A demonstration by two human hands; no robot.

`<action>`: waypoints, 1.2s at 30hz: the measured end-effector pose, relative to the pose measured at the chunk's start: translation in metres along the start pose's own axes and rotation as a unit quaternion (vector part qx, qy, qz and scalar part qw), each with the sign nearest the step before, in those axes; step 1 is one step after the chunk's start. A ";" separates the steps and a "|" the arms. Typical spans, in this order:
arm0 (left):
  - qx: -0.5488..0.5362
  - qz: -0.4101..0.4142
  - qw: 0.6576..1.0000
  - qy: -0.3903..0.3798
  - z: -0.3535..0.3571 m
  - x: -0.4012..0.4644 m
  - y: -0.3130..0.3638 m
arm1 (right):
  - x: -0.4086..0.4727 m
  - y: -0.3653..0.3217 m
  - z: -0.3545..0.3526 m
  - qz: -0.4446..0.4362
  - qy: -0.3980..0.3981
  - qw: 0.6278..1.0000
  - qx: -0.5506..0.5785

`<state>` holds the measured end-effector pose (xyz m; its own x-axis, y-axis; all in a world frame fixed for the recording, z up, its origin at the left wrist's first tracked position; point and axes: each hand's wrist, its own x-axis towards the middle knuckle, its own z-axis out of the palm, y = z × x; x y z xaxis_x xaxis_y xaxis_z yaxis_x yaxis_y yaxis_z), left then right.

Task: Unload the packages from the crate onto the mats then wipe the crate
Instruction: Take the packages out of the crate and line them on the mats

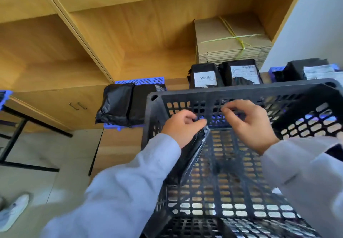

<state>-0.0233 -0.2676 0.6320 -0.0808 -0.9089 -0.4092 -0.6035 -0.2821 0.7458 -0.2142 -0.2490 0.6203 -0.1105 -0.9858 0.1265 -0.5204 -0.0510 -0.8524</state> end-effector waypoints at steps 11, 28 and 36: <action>0.288 -0.216 0.931 -0.054 0.072 0.051 -0.039 | -0.059 0.064 -0.070 0.164 -0.128 0.977 -0.044; 0.235 -0.178 0.955 -0.011 0.053 0.029 -0.036 | -0.065 0.063 -0.065 0.228 -0.103 0.966 0.064; 0.154 0.042 0.987 -0.013 0.012 -0.050 0.008 | -0.060 0.044 -0.071 0.444 -0.135 0.834 0.299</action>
<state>-0.0338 -0.2208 0.6521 -0.1584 -0.9158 -0.3690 -0.8058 -0.0961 0.5844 -0.2906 -0.1809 0.6114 0.0100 -0.6728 -0.7398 0.1890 0.7278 -0.6593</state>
